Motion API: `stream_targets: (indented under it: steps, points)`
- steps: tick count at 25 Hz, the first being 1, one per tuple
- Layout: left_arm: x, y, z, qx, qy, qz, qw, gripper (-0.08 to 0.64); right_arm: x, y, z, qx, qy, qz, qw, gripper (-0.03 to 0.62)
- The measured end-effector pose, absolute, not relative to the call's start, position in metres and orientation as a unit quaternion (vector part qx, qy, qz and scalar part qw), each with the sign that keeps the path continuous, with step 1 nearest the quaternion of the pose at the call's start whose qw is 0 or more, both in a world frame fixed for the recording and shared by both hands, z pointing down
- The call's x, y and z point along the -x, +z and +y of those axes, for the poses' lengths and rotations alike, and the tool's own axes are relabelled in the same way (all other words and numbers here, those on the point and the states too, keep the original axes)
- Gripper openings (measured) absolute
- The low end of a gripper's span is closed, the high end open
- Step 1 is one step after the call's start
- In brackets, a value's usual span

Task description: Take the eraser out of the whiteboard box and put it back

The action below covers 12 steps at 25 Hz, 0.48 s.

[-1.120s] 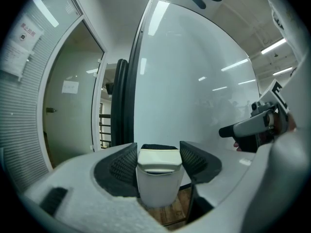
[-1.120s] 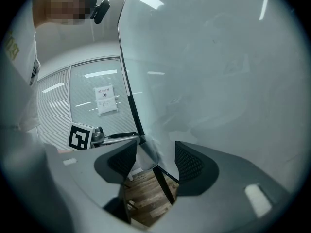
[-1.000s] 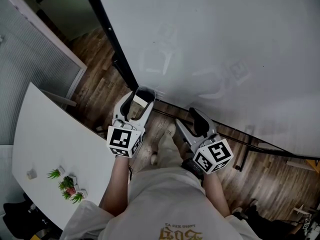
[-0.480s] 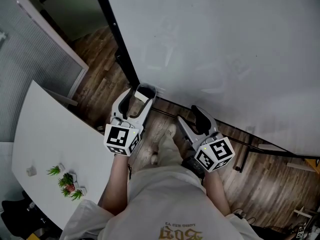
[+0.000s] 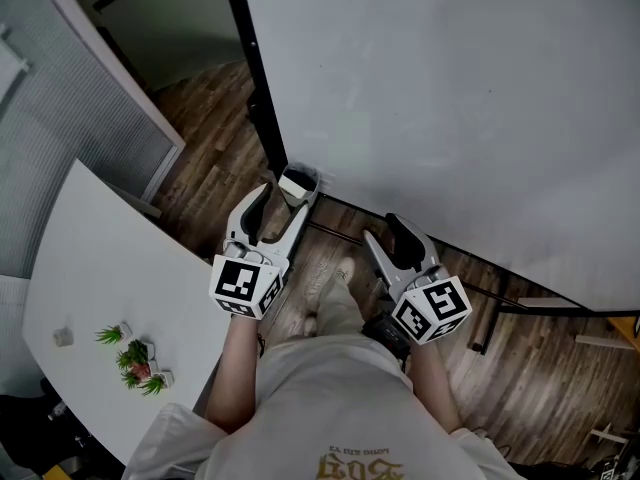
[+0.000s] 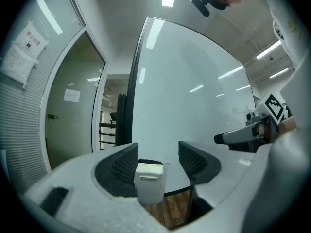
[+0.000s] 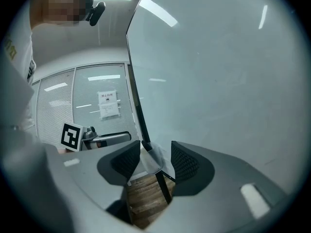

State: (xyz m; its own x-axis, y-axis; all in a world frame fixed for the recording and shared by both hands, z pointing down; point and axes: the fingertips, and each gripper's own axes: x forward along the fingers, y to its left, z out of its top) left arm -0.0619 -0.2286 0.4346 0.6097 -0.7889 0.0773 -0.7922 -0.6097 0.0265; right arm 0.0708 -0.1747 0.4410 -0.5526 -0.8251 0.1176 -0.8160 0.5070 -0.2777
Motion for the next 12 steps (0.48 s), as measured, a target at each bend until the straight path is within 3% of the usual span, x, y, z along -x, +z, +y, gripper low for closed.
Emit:
stream_targets:
  steps: [7,12]
  points:
    - [0.07,0.426,-0.2,-0.9,0.023,-0.435,0.024,0.196,-0.063,0.425,-0.159,0.471,-0.165,0.865,0.057,0.132]
    - [0.078,0.411,-0.179,-0.901,0.001,-0.433,0.021,0.106,-0.056,0.418,-0.15,0.482,-0.151,0.862,0.055,0.072]
